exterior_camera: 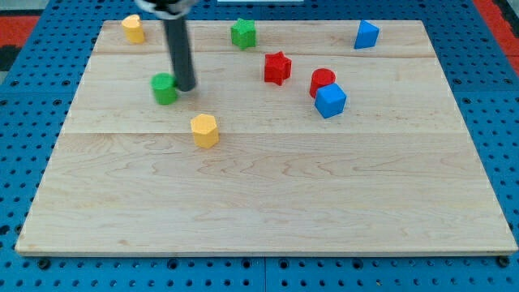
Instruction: Move the yellow hexagon to the right side of the blue cube
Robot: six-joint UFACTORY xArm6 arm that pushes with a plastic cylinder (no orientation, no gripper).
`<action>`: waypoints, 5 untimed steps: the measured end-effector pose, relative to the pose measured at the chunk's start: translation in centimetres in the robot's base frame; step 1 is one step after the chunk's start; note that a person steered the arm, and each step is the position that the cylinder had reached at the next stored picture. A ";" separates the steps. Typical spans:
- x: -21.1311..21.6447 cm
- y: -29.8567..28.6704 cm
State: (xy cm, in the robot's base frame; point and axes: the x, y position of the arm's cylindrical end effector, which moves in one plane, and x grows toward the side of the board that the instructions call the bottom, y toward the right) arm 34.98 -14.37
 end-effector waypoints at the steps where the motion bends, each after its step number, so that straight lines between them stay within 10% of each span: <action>1: 0.9 -6.8; 5: 9.5 12.2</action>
State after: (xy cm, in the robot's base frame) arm 44.44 -2.20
